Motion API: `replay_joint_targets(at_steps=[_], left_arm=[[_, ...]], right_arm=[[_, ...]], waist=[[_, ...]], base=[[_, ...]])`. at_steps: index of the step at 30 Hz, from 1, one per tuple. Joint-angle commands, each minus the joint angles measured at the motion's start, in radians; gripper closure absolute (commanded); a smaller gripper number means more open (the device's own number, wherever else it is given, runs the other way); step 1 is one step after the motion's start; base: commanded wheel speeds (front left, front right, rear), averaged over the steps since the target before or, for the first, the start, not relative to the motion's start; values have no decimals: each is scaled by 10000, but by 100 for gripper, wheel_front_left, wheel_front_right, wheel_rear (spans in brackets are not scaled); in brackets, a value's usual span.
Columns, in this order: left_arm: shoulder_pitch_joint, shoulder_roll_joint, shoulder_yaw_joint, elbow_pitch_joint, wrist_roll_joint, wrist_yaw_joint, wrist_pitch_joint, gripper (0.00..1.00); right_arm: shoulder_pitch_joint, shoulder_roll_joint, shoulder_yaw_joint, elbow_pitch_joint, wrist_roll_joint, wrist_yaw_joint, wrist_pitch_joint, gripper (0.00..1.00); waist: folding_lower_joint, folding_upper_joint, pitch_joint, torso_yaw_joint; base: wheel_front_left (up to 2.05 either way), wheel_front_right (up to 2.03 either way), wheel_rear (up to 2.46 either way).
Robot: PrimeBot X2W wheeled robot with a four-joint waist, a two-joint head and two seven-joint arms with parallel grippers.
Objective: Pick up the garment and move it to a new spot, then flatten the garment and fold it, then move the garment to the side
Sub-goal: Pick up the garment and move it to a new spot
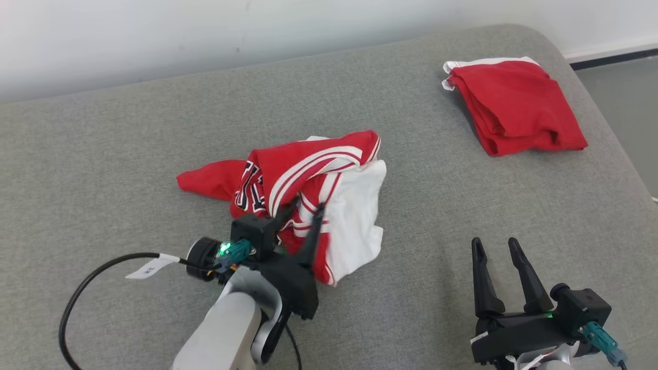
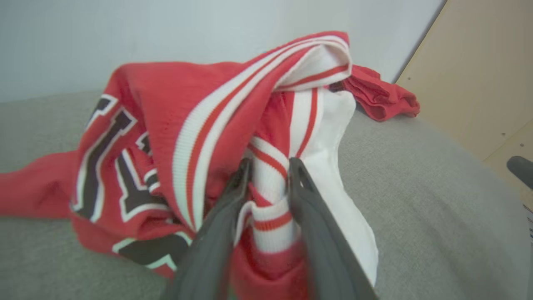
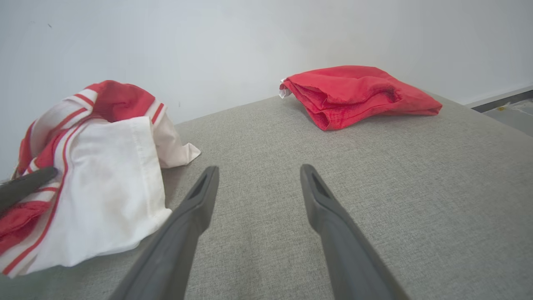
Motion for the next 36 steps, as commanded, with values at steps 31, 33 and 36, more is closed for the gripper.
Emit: replay_joint_targets(at_steps=[31, 33, 36], left_arm=[[1987, 2639, 2237, -4273, 188, 2226, -1341, 0], [2464, 2669, 2358, -4399, 243, 2298, -1388, 0], [3116, 2593, 2557, -4556, 321, 2423, -1415, 0]], right_arm=[[788, 7, -383, -219, -418, -20, -47, 0], [822, 11, -464, -245, -448, -19, -46, 0], [825, 10, -601, -325, -520, -20, -46, 0]], waist=[[-1, 0, -1003, 1663], [-1, 0, -1055, 1725], [-1, 0, -1132, 1811]], base=[[0, 0, 0], [0, 0, 0], [0, 0, 0]])
